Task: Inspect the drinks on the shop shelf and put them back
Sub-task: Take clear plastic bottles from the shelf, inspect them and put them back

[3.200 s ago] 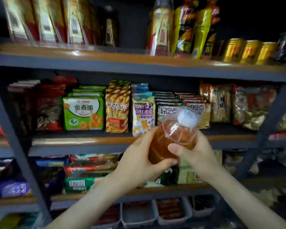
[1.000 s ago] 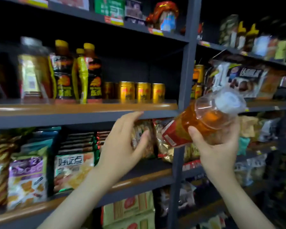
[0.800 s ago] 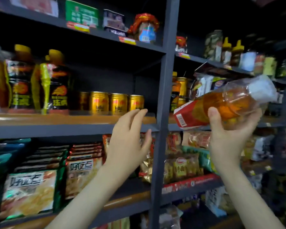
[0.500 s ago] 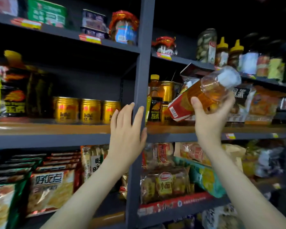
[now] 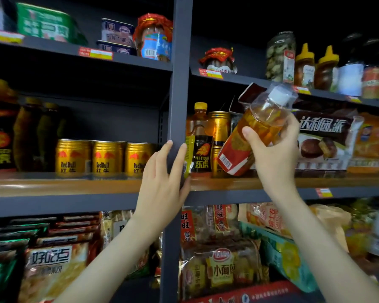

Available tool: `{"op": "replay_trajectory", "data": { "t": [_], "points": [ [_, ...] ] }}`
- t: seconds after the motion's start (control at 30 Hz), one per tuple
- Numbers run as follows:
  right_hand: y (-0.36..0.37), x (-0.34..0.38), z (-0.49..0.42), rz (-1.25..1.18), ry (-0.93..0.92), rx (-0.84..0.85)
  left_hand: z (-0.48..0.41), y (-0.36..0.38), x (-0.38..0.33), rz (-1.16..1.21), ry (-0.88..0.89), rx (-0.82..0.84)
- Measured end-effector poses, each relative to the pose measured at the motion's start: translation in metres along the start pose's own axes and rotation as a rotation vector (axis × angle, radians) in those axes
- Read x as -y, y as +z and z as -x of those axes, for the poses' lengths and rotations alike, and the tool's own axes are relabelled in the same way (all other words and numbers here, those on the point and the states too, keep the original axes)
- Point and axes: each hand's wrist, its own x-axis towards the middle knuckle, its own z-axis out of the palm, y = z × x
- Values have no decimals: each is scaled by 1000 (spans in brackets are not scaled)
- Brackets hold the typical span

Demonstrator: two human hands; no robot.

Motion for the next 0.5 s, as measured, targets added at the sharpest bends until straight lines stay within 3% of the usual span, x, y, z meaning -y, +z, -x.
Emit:
{"op": "replay_trajectory", "data": {
  "t": [0.27, 0.5],
  "points": [
    [4, 24, 12, -33, 26, 115, 0, -24, 5, 254, -48, 19],
    [34, 20, 6, 7, 81, 123, -4, -28, 20, 137, -65, 119]
  ]
}}
